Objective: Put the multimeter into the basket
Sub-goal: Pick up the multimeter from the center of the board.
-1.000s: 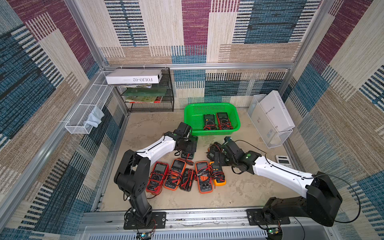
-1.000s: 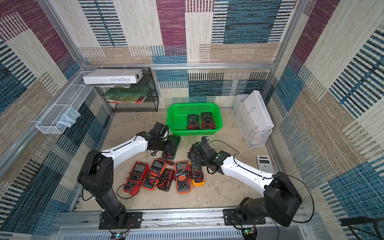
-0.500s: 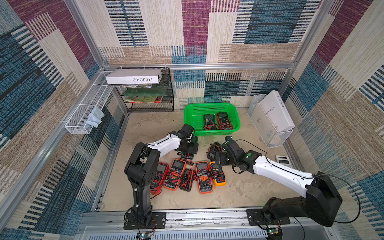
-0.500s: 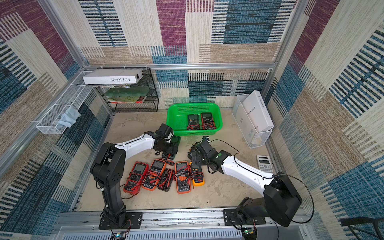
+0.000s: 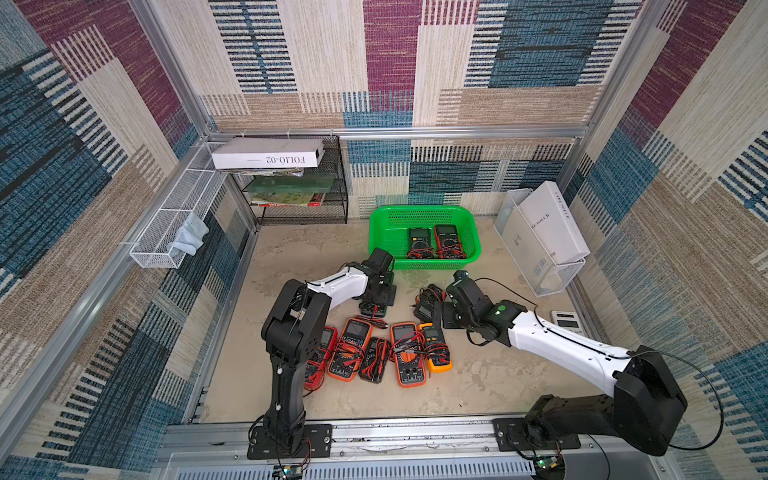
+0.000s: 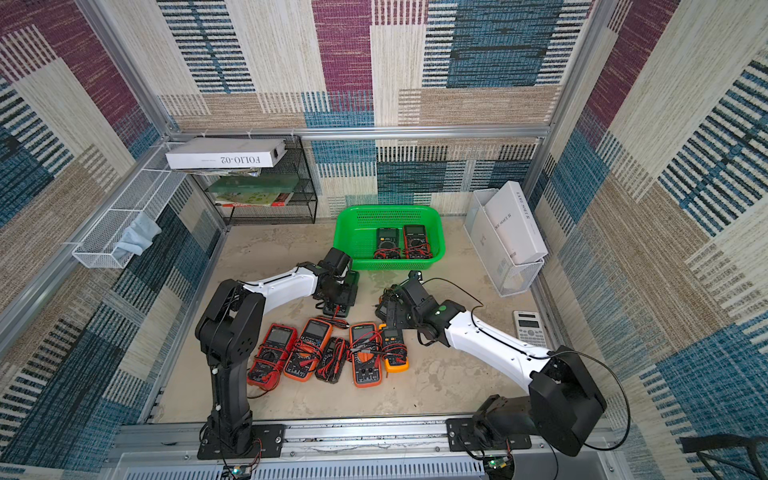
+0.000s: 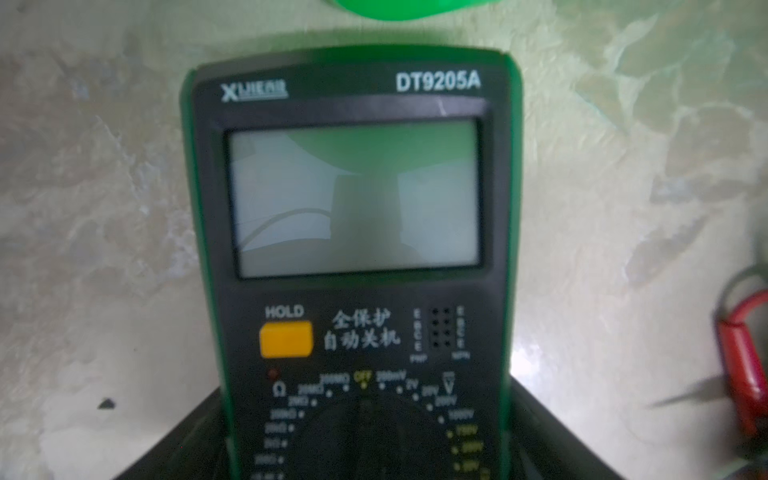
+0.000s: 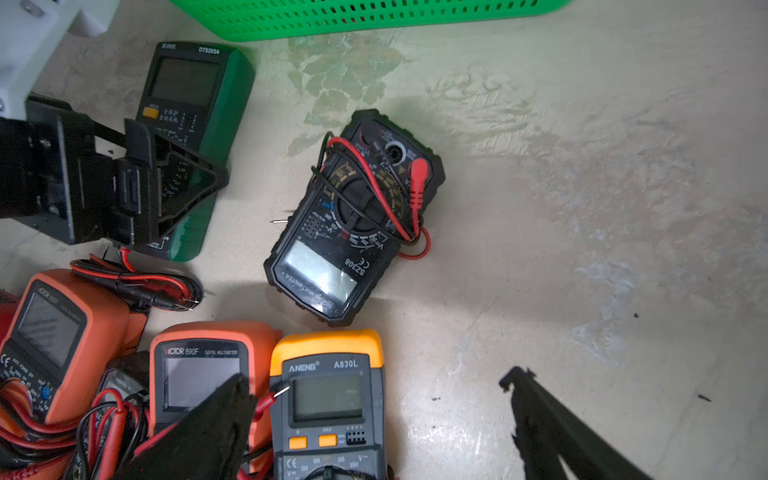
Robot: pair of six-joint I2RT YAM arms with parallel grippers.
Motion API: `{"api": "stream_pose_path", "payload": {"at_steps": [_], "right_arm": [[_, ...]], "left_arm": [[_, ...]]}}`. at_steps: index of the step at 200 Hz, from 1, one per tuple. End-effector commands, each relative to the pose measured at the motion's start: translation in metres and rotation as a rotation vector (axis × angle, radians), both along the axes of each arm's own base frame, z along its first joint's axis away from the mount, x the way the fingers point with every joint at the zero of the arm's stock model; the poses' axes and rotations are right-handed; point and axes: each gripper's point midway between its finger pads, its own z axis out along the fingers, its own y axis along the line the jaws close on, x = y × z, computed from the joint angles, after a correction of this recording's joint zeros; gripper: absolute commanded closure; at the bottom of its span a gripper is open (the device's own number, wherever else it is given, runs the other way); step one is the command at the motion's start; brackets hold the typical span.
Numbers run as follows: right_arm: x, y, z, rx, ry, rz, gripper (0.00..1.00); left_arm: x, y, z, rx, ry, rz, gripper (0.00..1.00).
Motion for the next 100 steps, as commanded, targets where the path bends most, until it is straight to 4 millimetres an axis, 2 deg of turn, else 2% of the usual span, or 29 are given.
{"api": "stream_pose_path", "payload": {"at_steps": [1, 21, 67, 92, 100], "right_arm": [[0.001, -0.005, 0.002, -0.008, -0.008, -0.013, 0.0], [0.002, -0.006, 0.002, -0.007, -0.009, -0.016, 0.01], [0.003, -0.008, 0.002, -0.005, -0.007, -0.022, 0.0], [0.004, -0.009, 0.002, -0.005, -0.008, -0.025, 0.0], [0.004, -0.009, 0.002, -0.005, -0.007, -0.027, 0.0]], "left_arm": [[-0.023, -0.002, -0.022, -0.025, 0.116, -0.008, 0.22], [-0.025, -0.003, -0.02, -0.037, 0.118, -0.011, 0.37], [-0.029, -0.005, -0.01, -0.062, 0.121, -0.003, 0.85], [-0.029, -0.006, -0.002, -0.076, 0.115, 0.0, 1.0], [-0.029, -0.007, 0.001, -0.081, 0.112, 0.004, 1.0]]}}
